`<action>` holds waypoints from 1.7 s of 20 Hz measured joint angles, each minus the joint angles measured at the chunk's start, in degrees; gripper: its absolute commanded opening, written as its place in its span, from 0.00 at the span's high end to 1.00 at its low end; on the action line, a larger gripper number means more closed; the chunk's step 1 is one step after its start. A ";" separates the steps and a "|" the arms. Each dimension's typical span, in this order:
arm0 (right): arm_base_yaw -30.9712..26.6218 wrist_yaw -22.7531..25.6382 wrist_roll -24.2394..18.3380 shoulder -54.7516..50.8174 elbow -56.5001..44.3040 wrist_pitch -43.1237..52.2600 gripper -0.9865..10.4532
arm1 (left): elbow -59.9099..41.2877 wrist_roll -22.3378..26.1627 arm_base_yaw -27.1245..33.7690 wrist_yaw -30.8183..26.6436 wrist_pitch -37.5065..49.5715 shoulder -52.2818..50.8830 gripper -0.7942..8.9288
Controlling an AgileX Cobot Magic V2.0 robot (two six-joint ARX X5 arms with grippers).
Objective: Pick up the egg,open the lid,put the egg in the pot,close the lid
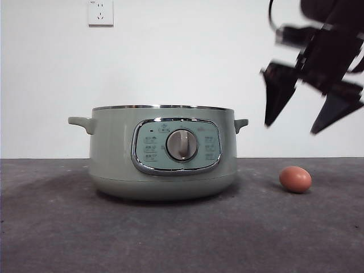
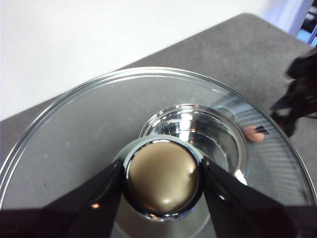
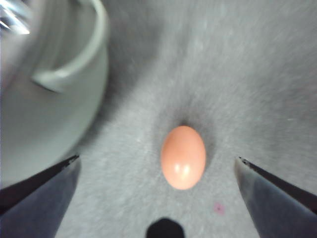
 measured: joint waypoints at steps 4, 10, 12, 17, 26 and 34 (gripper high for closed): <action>0.48 2.58 -1.05 6.47 0.00 2.45 0.37 | -5.01 -0.07 0.00 -0.07 -0.85 -9.03 0.92; 0.44 3.72 -1.27 11.43 0.00 4.52 0.45 | -11.72 -0.52 0.00 -3.48 -1.27 -16.74 0.93; 0.44 3.72 -1.25 12.41 0.00 4.61 0.48 | -12.00 -0.55 0.00 -3.41 -1.31 -17.90 0.93; 0.42 4.37 -0.55 12.57 0.00 4.87 0.81 | -12.00 -0.55 0.00 -3.30 -1.29 -18.47 0.92; 0.44 4.37 0.76 12.55 0.09 4.61 0.92 | -12.00 -0.55 0.00 -3.32 -1.29 -18.32 0.93; 0.44 4.39 2.19 -1.66 0.87 1.62 0.92 | -12.00 -0.55 0.00 -3.30 -1.29 -18.29 0.93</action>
